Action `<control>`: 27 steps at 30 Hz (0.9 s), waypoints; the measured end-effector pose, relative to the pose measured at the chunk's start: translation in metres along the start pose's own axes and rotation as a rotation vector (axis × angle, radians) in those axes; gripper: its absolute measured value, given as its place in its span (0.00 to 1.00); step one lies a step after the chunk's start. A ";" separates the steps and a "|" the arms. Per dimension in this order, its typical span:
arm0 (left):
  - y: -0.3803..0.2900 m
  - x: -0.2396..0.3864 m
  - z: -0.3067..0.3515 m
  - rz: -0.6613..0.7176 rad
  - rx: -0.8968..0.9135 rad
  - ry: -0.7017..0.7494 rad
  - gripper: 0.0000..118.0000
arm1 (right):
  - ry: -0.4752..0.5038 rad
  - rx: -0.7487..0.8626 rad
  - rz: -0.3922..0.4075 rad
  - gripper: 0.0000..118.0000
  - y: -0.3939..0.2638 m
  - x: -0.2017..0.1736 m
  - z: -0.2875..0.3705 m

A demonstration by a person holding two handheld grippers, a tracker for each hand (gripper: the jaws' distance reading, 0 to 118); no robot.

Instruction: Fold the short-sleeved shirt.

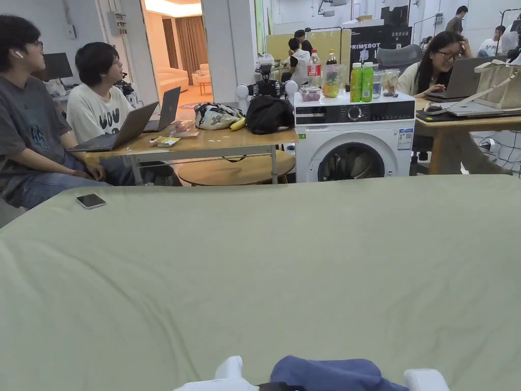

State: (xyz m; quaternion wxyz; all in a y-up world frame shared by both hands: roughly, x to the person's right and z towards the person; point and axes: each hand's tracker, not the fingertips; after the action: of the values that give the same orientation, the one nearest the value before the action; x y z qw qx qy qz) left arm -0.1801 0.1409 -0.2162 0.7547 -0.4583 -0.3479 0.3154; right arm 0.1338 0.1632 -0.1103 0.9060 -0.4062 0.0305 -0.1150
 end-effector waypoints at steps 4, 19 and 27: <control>0.011 0.016 0.029 -0.074 0.029 -0.006 0.19 | 0.083 0.076 -0.091 0.00 0.007 -0.011 0.024; 0.133 -0.161 0.320 0.114 0.323 0.477 0.19 | 0.455 0.157 0.332 0.00 0.113 -0.303 -0.109; 0.142 -0.152 0.331 -0.133 0.461 0.984 0.52 | 0.459 0.112 0.333 0.00 0.111 -0.291 -0.105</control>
State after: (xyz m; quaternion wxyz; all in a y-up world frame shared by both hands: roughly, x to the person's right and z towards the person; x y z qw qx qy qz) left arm -0.5565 0.2309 -0.2700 0.9275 -0.3515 0.0962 0.0834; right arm -0.1442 0.2257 -0.2736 0.9027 -0.3084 0.2948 -0.0549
